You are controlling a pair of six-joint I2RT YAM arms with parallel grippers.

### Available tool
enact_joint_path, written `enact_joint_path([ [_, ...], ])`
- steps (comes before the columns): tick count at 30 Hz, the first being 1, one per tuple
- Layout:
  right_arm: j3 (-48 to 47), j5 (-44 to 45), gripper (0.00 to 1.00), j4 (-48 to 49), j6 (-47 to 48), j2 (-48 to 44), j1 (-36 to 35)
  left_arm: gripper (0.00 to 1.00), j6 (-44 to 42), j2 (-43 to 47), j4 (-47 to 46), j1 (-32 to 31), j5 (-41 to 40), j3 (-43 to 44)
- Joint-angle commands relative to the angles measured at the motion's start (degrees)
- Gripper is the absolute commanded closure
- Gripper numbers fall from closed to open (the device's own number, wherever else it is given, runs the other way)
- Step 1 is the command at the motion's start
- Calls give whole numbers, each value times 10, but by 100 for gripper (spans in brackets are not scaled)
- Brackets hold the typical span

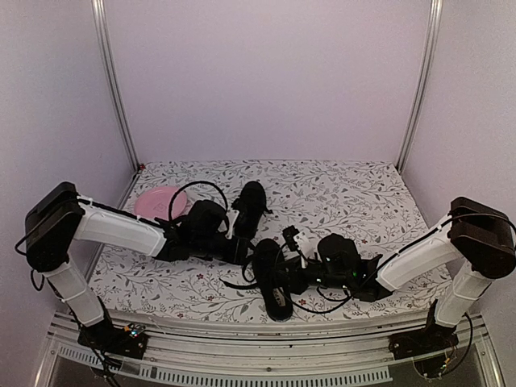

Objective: Tie the shoes
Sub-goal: Pass from the left arm to the right, then pick up the shoelace from the center of the board.

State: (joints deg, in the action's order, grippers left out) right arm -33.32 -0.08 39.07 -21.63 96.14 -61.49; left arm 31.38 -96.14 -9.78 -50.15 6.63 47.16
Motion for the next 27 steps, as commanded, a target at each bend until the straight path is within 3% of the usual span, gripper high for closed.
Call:
enact_joint_path([
  [1,-1,3,98,34,-1,-3,-1,47,-55,-52,38,14,-38,24],
  [8,-1,3,98,34,-5,-2,-1,54,-74,-96,34,16,-44,47],
  [10,-1,3,98,34,-6,-2,-1,65,-74,-100,23,17,-36,42],
  [14,-3,2,98,33,-7,0,-1,97,-66,-92,17,18,-36,35],
  [15,-4,1,98,33,-7,0,-1,100,-64,-84,17,19,-41,33],
  [21,-7,1,98,31,-13,5,-1,100,-44,20,12,18,-72,5],
  [27,-9,2,98,33,-21,6,-1,100,10,155,23,18,-36,-32],
])
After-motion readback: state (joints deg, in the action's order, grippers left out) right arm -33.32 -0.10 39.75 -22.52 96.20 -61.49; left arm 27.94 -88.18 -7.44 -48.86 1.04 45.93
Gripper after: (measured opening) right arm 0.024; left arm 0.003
